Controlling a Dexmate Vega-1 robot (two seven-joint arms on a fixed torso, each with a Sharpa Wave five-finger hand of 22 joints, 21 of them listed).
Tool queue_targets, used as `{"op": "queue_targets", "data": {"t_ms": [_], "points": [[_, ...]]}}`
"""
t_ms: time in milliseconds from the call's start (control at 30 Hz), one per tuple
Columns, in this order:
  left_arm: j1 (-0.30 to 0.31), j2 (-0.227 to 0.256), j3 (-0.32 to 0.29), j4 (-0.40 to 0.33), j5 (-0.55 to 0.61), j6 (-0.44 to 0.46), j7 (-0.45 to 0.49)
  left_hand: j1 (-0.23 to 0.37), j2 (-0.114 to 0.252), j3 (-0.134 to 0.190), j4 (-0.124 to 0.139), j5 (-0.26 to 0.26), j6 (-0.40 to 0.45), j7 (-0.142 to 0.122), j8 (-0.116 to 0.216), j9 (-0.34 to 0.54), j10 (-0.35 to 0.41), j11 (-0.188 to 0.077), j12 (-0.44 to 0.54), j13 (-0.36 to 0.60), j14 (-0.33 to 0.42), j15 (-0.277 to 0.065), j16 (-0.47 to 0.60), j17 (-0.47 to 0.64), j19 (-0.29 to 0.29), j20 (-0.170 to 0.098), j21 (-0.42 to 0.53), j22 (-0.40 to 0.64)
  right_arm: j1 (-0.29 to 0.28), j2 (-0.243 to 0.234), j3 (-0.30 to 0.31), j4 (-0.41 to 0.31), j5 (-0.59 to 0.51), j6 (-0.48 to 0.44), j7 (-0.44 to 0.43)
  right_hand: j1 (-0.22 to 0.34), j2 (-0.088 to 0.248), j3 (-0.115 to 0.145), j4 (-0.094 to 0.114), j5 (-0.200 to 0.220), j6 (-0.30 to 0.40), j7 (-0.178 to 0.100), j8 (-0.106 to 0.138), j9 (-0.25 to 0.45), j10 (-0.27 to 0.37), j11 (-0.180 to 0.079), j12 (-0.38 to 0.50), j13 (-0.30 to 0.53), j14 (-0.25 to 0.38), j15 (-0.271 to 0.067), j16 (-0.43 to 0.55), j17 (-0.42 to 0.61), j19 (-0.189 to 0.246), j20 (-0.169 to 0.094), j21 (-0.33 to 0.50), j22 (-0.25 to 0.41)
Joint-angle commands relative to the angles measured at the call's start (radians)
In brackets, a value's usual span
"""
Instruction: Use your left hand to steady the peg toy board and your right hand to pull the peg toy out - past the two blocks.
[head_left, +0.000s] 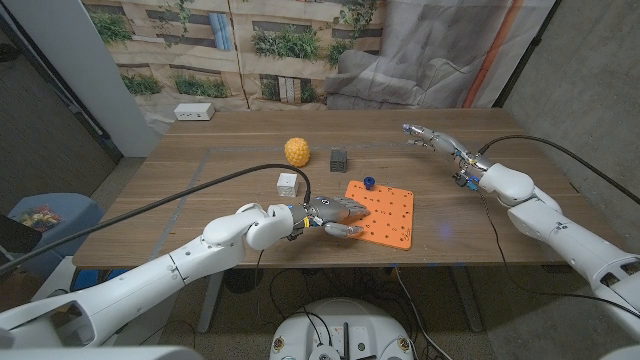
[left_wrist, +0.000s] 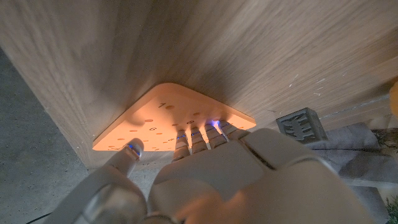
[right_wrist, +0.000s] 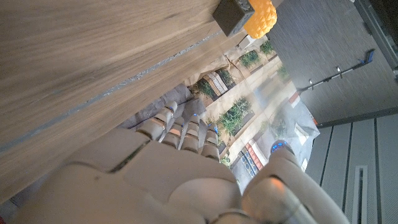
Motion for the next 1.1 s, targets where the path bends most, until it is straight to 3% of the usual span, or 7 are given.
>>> {"op": "queue_targets", "data": {"t_ms": [33,533,1000,1100], "points": [[0.004,0.006,-0.005,-0.006,0.000,0.009,-0.006,0.011,0.090,0.002,-0.009,0.007,0.010,-0.005,0.003,0.006,0.006,-0.002,0.006,0.003,0.010,-0.057,0.004,0.003,0.007,-0.164,0.003,0.005,-0.010,-0.075,-0.024,-0.115,-0.176,-0.022,-0.100,0.019,0.001,0.005,-0.015,-0.006,0.013,-0.010,0.006,0.005,0.010,-0.003,0.007,0.005,0.008,-0.028,0.005,0.000,0.012,-0.004,0.006,0.002],[0.009,0.007,-0.008,-0.014,0.005,0.023,-0.005,0.014,0.089,0.004,-0.014,0.007,0.016,-0.004,0.003,0.006,0.008,-0.003,0.006,0.003,0.013,-0.056,0.003,0.003,0.009,-0.163,0.003,0.005,-0.039,-0.172,-0.020,-0.314,-0.379,-0.133,-0.189,0.074,-0.011,0.019,-0.063,-0.014,0.021,-0.011,0.006,0.008,-0.014,-0.001,-0.005,0.006,0.003,-0.007,0.001,-0.003,0.019,0.007,0.004,0.002],[0.012,0.003,-0.006,-0.022,0.002,0.039,-0.019,0.015,0.088,0.004,-0.018,0.006,0.020,-0.002,0.003,0.006,0.012,-0.004,0.006,0.003,0.018,-0.056,0.004,0.003,0.015,-0.163,0.003,0.005,-0.037,-0.227,-0.027,-0.457,-0.468,-0.235,-0.141,0.163,-0.021,0.046,-0.127,-0.043,-0.020,-0.019,-0.008,0.013,-0.091,0.006,-0.020,0.009,-0.046,0.055,-0.011,-0.002,-0.009,0.074,-0.005,0.004],[0.011,0.001,-0.002,-0.022,0.004,0.037,-0.019,0.015,0.088,0.005,-0.018,0.006,0.021,-0.001,0.003,0.006,0.013,-0.004,0.006,0.003,0.019,-0.055,0.004,0.003,0.016,-0.162,0.004,0.005,-0.037,-0.248,-0.037,-0.516,-0.558,-0.307,-0.142,0.191,-0.020,0.058,-0.139,-0.043,-0.030,-0.012,-0.008,0.014,-0.111,0.006,-0.022,0.010,-0.061,0.061,-0.013,-0.001,-0.021,0.082,-0.007,0.004]]}}
